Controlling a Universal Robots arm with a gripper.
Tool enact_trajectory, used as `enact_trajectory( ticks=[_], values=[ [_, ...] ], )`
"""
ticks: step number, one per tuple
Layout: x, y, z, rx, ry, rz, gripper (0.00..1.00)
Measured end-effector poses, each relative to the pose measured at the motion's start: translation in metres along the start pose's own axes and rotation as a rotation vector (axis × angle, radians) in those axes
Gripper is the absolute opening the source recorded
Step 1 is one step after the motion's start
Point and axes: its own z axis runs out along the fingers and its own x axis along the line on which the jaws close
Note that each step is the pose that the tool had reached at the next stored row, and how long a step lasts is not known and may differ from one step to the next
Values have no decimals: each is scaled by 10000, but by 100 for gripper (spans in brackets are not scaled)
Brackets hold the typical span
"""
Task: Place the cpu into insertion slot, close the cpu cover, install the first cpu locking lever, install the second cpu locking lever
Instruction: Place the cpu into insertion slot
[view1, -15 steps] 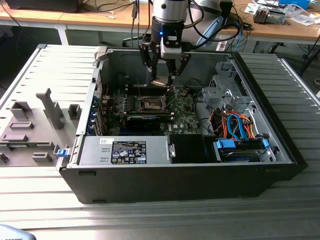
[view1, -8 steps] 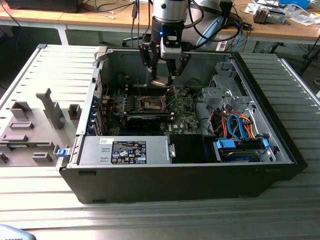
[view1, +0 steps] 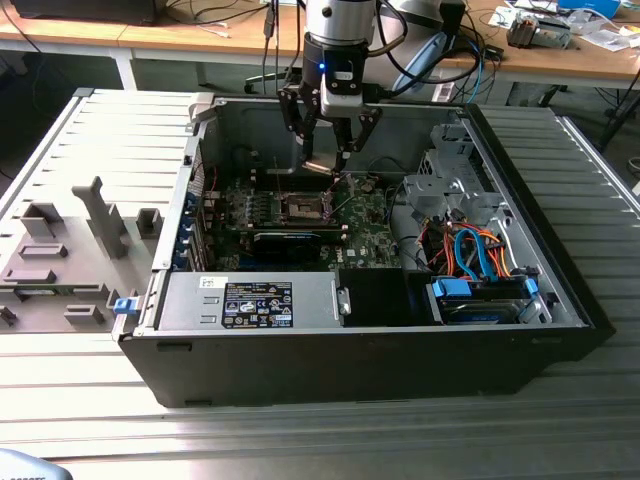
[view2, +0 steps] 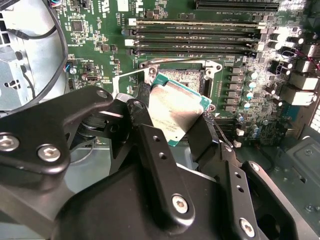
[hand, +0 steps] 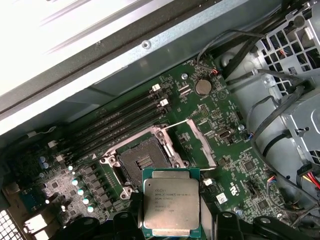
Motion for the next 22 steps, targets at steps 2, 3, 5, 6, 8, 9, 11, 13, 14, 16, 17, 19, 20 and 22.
enact_trajectory(
  ticks=[2,3,5,6,8,9,11,13,14,16,17,19,20,22],
  values=[
    [0,0,0,11,-5,18,55],
    [0,0,0,15,-6,24,55],
    [0,0,0,27,-11,40,55],
    [0,0,0,31,-13,46,55],
    [0,0,0,45,-19,67,55],
    [0,0,0,49,-21,73,55],
    [0,0,0,61,-25,91,55],
    [0,0,0,71,-29,107,55],
    [0,0,0,74,-31,113,55],
    [0,0,0,84,-35,129,55],
    [0,0,0,87,-35,135,55],
    [0,0,0,92,-37,146,55],
    [0,0,0,94,-38,153,55],
    [0,0,0,100,-40,164,55]
  ],
)
